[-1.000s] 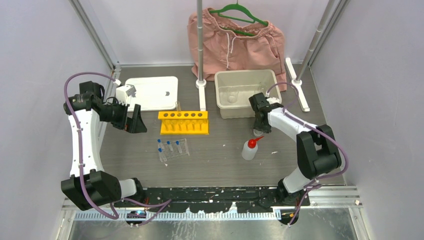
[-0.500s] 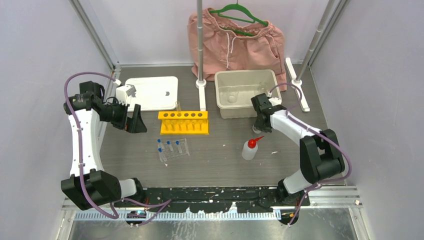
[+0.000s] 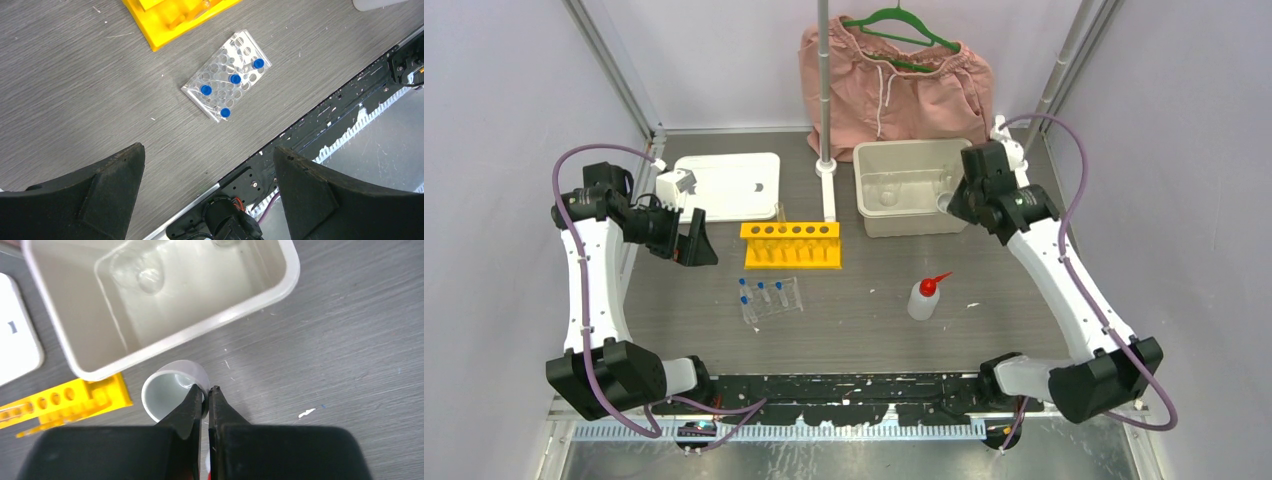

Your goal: Organize the chemistry lab equipment

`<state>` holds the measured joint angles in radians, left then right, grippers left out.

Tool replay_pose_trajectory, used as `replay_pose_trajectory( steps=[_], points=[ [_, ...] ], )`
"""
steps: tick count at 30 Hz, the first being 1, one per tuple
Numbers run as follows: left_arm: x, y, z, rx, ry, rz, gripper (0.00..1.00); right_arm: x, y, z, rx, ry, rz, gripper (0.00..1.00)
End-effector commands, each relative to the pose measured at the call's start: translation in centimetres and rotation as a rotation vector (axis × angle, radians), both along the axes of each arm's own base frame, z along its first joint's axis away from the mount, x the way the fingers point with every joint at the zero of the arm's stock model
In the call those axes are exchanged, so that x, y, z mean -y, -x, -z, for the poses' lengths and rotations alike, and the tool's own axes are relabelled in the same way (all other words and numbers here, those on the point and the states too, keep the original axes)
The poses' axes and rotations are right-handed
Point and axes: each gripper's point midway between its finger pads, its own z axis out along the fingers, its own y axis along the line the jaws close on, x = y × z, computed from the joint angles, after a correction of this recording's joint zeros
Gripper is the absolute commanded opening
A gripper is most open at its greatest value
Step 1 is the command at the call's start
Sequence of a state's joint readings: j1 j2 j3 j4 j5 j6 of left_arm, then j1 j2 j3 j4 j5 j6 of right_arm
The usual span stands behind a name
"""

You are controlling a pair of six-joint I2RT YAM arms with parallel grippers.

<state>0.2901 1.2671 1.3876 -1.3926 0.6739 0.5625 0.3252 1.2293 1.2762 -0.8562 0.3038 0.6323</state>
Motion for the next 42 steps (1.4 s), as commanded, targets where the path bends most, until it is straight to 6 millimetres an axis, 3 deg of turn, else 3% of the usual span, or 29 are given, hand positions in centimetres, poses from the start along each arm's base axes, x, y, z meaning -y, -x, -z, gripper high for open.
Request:
replay_pose_trajectory(
  steps=[1,6,10,13,17,23,27,34,42],
  points=[
    [0.0,-0.2,-0.8,0.043,0.000,0.011,1.00,-0.7,-2.7,-3.7,0.038,0.028,-0.044,0.01],
    [0.0,0.0,-0.8,0.044,-0.007,0.010,1.00,-2.4,-8.3,-3.0,-0.029,0.079,-0.096,0.01],
    [0.0,0.1,-0.9,0.055,-0.010,0.010,1.00,-3.2,-11.6,0.1,-0.108,0.126,-0.114,0.01],
    [0.0,0.1,-0.7,0.050,-0.010,0.011,1.00,-3.1,-12.6,3.0,-0.176,0.164,-0.113,0.01],
    [-0.1,0.1,-0.3,0.043,-0.013,0.013,1.00,-2.4,-12.6,6.8,-0.258,0.213,-0.105,0.01],
    [-0.3,0.0,0.1,0.037,-0.020,0.010,1.00,0.0,-12.0,10.4,-0.339,0.257,-0.064,0.01],
    [-0.3,-0.1,0.2,0.038,-0.019,0.010,1.00,1.3,-11.8,12.1,-0.392,0.298,-0.052,0.01],
    [-0.3,-0.1,0.1,0.046,-0.024,0.012,1.00,1.4,-11.3,14.7,-0.444,0.312,-0.066,0.01],
    [-0.4,-0.1,0.0,0.048,-0.029,0.012,1.00,1.8,-11.1,16.2,-0.453,0.328,-0.058,0.03]
  ],
)
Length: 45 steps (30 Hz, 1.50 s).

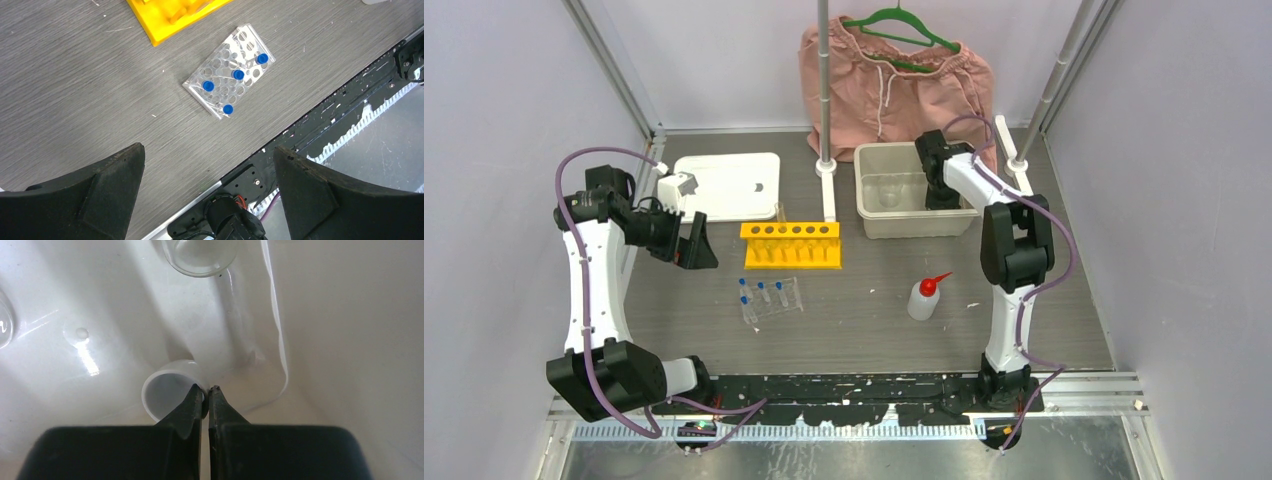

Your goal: Organize the chemistry lab equipment

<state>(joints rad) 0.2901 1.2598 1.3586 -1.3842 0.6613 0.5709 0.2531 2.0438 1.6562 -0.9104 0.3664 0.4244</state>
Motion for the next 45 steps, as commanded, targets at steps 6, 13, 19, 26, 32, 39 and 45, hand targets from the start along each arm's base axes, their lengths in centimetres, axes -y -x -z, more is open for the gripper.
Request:
replay_pose_trajectory(
  steps=[6,13,19,26,32,39,45],
  points=[
    [-0.3,-0.4,-0.7,0.058,-0.019,0.007,1.00,-0.1,-1.5,-1.1,0.071,0.006,0.001,0.30],
    [-0.3,-0.5,-0.9,0.062,-0.020,0.004,1.00,-1.5,-2.1,-8.7,0.253,-0.097,-0.005,0.47],
    [0.0,-0.4,-1.4,0.069,-0.009,0.008,1.00,-3.9,1.9,-15.3,0.388,-0.206,-0.052,0.66],
    [0.2,-0.2,-1.6,0.076,-0.002,0.017,1.00,-4.6,11.1,-18.2,0.506,-0.213,-0.091,0.81],
    [0.3,-0.4,-1.7,0.070,0.013,0.010,1.00,-6.6,18.9,-17.5,0.484,-0.300,-0.167,0.83],
    [0.2,-0.7,-1.5,0.062,0.020,0.001,0.99,-8.0,23.9,-13.6,0.388,-0.337,-0.237,0.82],
    [0.3,-0.5,-1.4,0.053,0.020,-0.003,0.99,-8.4,22.5,-10.8,0.394,-0.244,-0.235,0.77]
  ],
)
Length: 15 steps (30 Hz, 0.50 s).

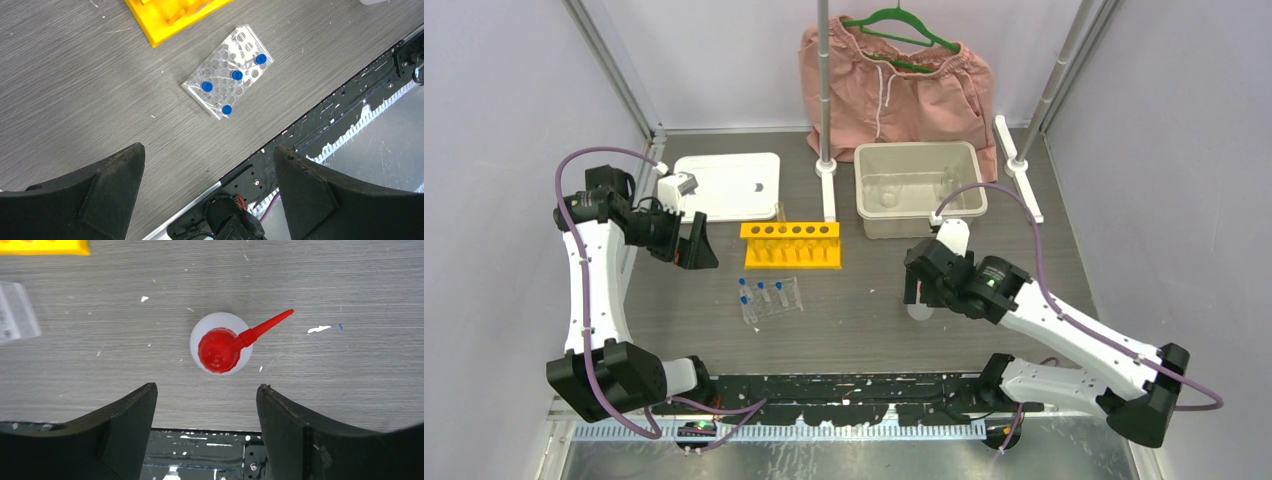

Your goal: Organize the chemistry lab equipment

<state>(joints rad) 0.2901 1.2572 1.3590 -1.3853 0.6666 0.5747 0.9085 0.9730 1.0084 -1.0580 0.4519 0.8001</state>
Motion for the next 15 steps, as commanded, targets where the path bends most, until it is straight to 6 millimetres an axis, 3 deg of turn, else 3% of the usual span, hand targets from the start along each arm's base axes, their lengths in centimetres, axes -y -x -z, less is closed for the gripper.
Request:
replay_pose_trajectory(
  steps=[1,9,15],
  points=[
    [0.2,-0.4,-1.3,0.049,0.013,-0.006,0.99,-0.4,-2.5,0.4,0.083,0.035,0.079,0.75],
    [0.1,0.0,-1.4,0.061,-0.004,-0.002,0.99,-1.5,-5.1,2.4,0.115,0.144,0.082,0.60],
    [0.1,-0.2,-1.5,0.057,0.003,-0.001,0.99,-0.6,-5.4,3.8,0.115,0.224,0.093,0.51]
  ],
)
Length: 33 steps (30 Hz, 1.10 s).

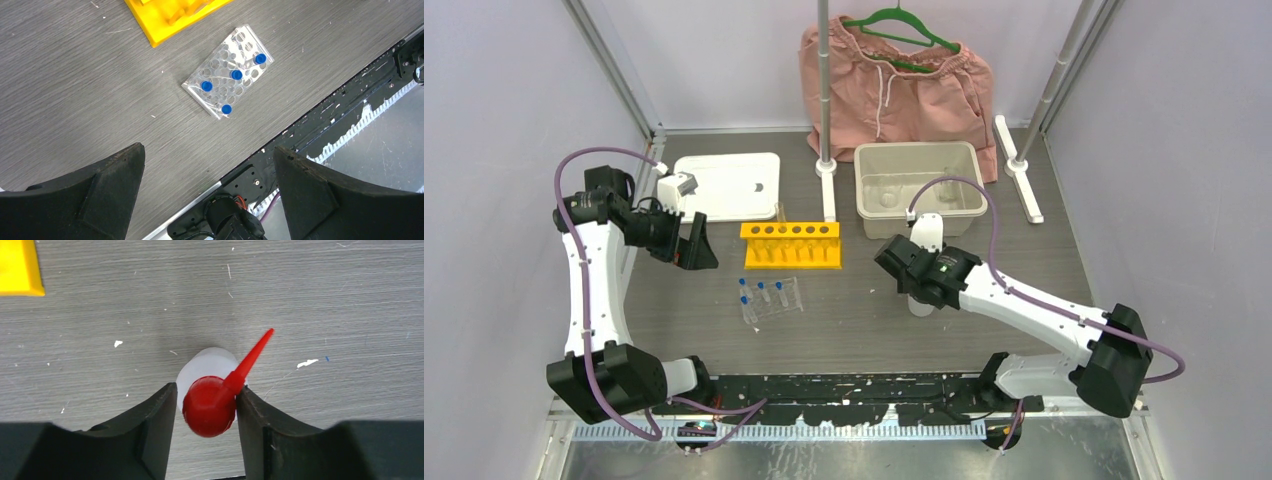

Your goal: Organize the chemistry lab equipment

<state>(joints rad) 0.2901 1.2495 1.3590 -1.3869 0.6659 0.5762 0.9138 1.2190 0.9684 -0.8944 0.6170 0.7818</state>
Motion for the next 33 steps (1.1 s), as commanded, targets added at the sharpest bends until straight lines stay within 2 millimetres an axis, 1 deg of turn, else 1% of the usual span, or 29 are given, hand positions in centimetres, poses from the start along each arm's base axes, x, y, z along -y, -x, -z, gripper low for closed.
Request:
replay_pose_trajectory(
  steps=[1,3,5,7,10,13,15,17,19,21,22,25,28,31,33],
  points=[
    [0.1,-0.3,-1.4,0.051,0.007,-0.004,0.99,0.6,-1.2,-0.4,0.079,0.033,0.029,0.48],
    [0.1,-0.4,-1.4,0.053,0.011,-0.004,0.99,0.9,-1.1,-0.4,0.085,0.038,0.032,0.40],
    [0.2,-0.4,-1.5,0.054,0.014,-0.004,0.99,1.0,-1.1,-0.6,0.095,0.034,0.031,0.29],
    [0.2,-0.5,-1.5,0.052,0.015,-0.005,0.99,1.0,-1.2,-0.9,0.105,0.027,0.026,0.19],
    [0.1,-0.6,-1.5,0.052,0.013,-0.006,0.99,0.5,-1.2,-2.3,0.110,-0.007,0.007,0.10],
    [0.1,-0.6,-1.7,0.054,0.012,-0.005,0.99,-1.3,-1.0,-5.4,0.101,-0.093,-0.062,0.07],
    [0.1,-0.6,-1.8,0.058,0.012,-0.004,0.99,-2.7,-0.9,-8.1,0.075,-0.176,-0.111,0.07],
    [0.1,-0.6,-1.8,0.060,0.013,-0.005,0.99,-3.5,-1.4,-11.4,0.078,-0.252,-0.142,0.08],
    [0.2,-0.6,-1.8,0.057,0.015,-0.006,0.99,-3.5,-2.5,-14.4,0.088,-0.324,-0.148,0.08],
    [0.2,-0.5,-1.8,0.055,0.014,-0.004,0.99,-2.9,-4.2,-16.6,0.095,-0.395,-0.135,0.07],
    [0.2,-0.4,-1.8,0.055,0.013,-0.005,0.99,-2.6,-5.2,-17.4,0.099,-0.419,-0.128,0.08],
    [0.2,-0.2,-1.9,0.064,0.007,-0.003,0.99,-1.6,-8.4,-19.0,0.107,-0.469,-0.095,0.08],
    [0.3,-0.2,-2.1,0.070,0.008,-0.003,0.99,-1.5,-12.0,-18.4,0.079,-0.546,-0.069,0.07],
    [0.3,-0.2,-2.1,0.064,0.013,-0.005,0.99,-1.1,-15.5,-16.7,0.054,-0.553,-0.021,0.06],
    [0.3,-0.1,-2.1,0.060,0.010,-0.003,0.99,-1.1,-17.4,-15.5,0.035,-0.572,-0.001,0.06]
  ],
)
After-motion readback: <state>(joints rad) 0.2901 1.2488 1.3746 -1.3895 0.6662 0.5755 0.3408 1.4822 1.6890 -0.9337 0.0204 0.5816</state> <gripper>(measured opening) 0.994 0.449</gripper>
